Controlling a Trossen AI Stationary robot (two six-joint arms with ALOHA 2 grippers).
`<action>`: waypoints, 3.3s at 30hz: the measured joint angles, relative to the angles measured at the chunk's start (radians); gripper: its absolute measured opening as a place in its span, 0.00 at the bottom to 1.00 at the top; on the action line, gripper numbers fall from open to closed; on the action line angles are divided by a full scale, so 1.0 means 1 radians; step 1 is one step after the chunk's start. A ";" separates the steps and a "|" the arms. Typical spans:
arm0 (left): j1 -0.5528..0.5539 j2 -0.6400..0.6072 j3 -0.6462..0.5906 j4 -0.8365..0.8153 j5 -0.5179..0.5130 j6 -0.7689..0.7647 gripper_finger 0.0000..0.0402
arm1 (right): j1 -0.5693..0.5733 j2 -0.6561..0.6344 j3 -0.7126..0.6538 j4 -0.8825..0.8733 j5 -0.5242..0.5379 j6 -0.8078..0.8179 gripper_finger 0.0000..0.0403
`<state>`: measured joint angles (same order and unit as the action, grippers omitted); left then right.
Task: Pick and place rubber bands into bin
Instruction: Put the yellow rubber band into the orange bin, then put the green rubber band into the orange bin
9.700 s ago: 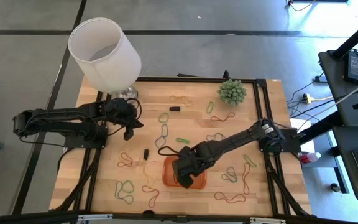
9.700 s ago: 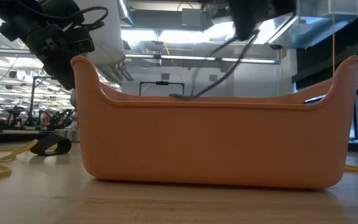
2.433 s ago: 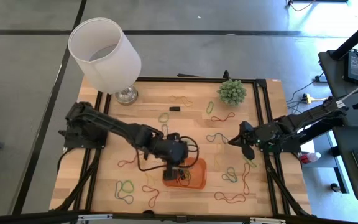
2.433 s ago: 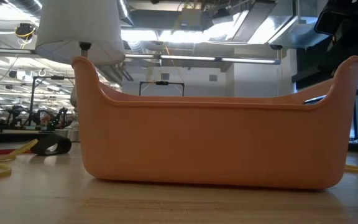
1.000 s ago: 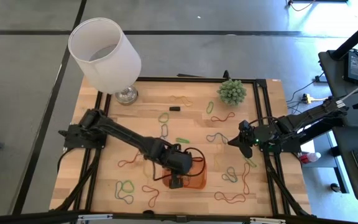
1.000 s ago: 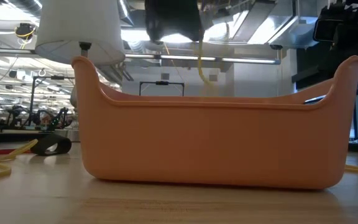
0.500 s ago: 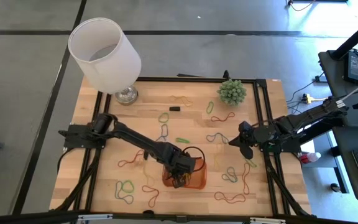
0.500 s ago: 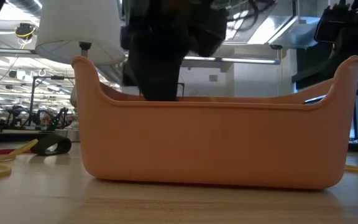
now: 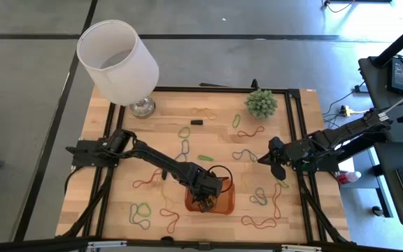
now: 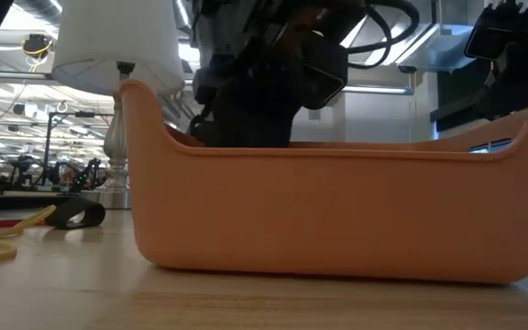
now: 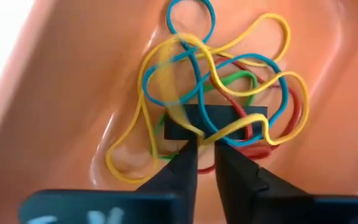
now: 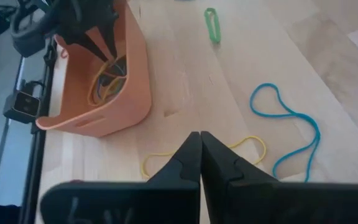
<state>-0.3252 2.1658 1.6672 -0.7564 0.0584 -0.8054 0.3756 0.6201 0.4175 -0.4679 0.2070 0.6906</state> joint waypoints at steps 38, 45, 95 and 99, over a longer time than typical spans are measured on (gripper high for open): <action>0.000 -0.366 -0.032 -0.296 -0.186 0.268 0.00 | 0.000 0.030 0.000 0.233 0.166 -0.079 0.01; 0.035 -0.594 -0.283 -0.275 -0.259 0.380 0.00 | -0.057 0.220 0.028 0.436 0.204 -0.146 0.01; 0.339 -1.411 -1.044 0.162 -0.187 0.547 0.00 | -0.732 1.378 0.951 -0.425 0.009 0.353 0.36; 0.339 -1.411 -1.044 0.162 -0.187 0.551 0.00 | -0.738 1.378 0.951 -0.425 0.009 0.351 0.33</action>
<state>0.0139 0.7544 0.6228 -0.5945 -0.1291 -0.2544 -0.3621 1.9976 1.3685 -0.8928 0.2161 1.0421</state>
